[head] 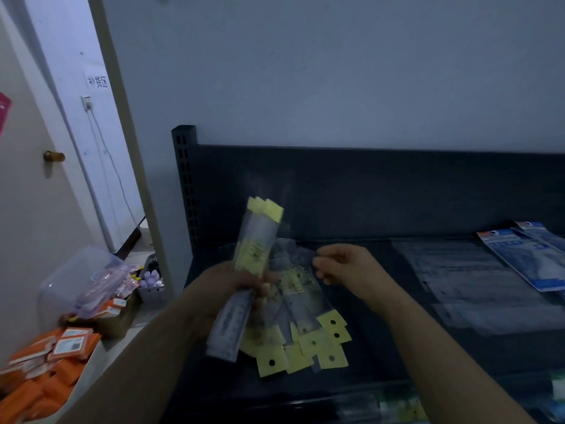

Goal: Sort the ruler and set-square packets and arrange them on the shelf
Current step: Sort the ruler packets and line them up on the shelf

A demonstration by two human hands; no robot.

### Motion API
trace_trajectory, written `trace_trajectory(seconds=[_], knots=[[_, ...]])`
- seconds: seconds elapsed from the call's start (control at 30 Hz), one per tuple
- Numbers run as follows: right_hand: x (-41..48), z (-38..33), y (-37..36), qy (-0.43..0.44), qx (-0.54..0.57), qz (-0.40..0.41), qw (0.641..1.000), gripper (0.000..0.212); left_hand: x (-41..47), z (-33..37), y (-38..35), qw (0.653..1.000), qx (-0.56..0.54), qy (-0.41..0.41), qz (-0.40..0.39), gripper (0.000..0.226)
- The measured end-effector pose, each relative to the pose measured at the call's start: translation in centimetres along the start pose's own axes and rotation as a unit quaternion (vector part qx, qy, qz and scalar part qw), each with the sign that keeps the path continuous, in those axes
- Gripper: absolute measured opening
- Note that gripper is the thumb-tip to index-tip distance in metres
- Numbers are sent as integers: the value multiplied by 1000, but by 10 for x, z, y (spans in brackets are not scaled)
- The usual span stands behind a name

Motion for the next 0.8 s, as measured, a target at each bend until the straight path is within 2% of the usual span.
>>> trace_trajectory(seconds=[0.07,0.13,0.23,0.33,0.6,0.8], knots=[[-3,8,-4,11,-159,1,987,34,-2,1,17,996,19,-6,93,19],[-7,18,-15,-2,-235,-23,972,43,-7,0,29,985,66,-2,161,17],[-9,26,-28,-9,-350,-32,936,56,-11,-4,31,978,92,13,186,10],[-7,24,-23,-35,-340,-2,940,45,-9,-6,22,983,92,26,158,16],[-11,31,20,-81,-229,67,968,39,12,-4,-18,997,14,51,61,21],[-18,34,75,-69,-243,143,957,28,32,-2,-69,998,12,57,-11,20]])
Point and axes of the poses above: each hand's wrist, its own x-axis towards the middle knuckle, its own y-axis out of the back of the hand, z = x × y, the point moved 6 cm from there along x, towards the middle knuckle, and after that the axes turned 6 degrees about x, right-handed, at the moved point
